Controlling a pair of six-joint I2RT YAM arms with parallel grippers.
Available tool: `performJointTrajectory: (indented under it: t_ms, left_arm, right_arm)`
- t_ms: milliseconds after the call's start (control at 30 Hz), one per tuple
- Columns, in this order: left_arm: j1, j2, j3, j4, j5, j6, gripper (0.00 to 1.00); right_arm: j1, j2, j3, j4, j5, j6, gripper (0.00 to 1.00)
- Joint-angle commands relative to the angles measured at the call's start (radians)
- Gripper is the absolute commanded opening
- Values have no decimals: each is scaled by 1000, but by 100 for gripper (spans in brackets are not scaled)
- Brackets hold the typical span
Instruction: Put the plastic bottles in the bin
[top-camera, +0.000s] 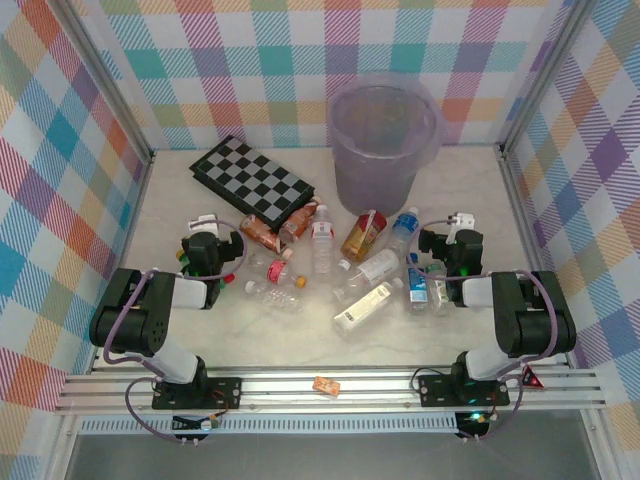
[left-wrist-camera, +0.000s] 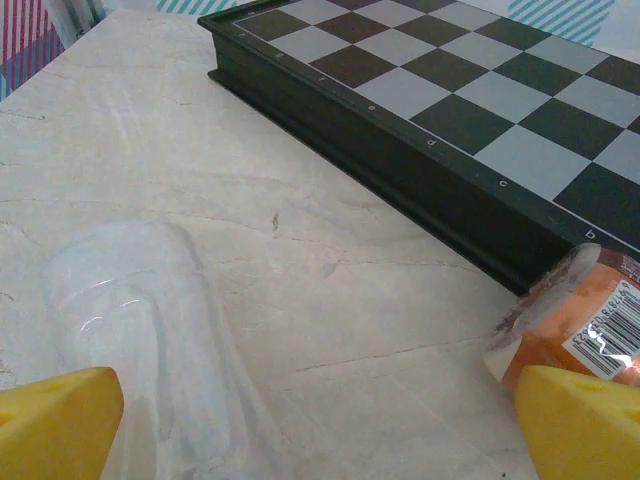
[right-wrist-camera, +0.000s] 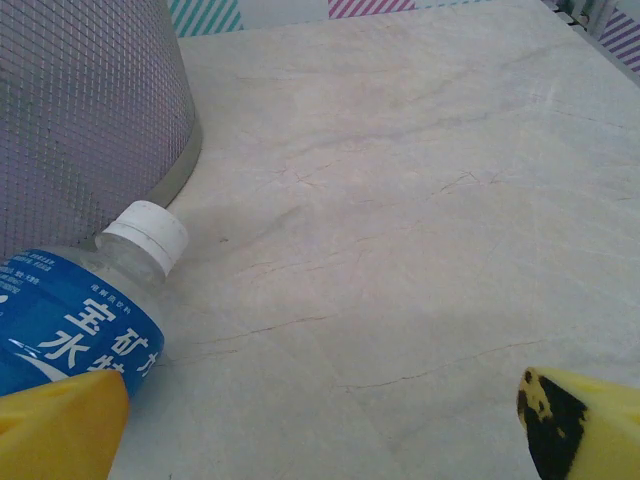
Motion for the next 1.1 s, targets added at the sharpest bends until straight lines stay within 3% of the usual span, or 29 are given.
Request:
performJointTrajectory:
  t_ms: [0, 867, 1000, 1067]
  left_arm:
    - [8, 1, -12, 27, 16, 11, 100]
    - [8, -3, -12, 27, 11, 13, 100]
    - [8, -96, 92, -242, 7, 9, 100]
    - [5, -127, 111, -288, 20, 18, 100]
  right_arm:
    - [-1, -4, 3, 37, -15, -12, 100]
    - [-1, -5, 8, 27, -25, -10, 99]
    - [-12, -36, 34, -47, -55, -8, 99]
    - [-14, -52, 65, -100, -47, -7, 99]
